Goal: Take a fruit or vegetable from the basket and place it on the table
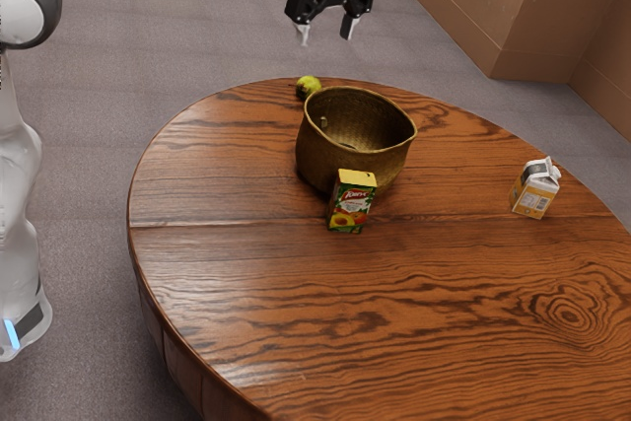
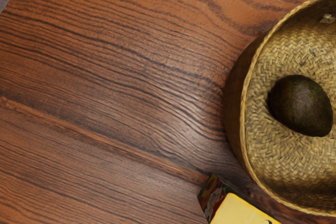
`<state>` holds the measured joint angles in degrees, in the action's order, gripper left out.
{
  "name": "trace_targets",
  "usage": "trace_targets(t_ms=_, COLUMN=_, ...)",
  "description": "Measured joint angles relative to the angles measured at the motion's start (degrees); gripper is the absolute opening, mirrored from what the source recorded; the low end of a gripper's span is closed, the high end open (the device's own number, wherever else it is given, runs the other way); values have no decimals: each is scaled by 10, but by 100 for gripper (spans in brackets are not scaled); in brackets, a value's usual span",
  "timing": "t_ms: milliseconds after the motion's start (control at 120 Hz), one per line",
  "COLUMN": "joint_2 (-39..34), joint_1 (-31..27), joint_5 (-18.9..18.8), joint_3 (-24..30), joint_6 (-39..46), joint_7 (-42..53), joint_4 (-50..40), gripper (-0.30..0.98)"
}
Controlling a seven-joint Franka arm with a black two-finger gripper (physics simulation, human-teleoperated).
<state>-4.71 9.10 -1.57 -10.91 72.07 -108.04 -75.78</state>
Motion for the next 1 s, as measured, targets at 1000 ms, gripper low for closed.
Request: trace_targets(t_ms=1000, joint_2=71, joint_1=-55, joint_5=-108, joint_3=11, joint_6=211, joint_7=986, joint_4=-96, gripper=69)
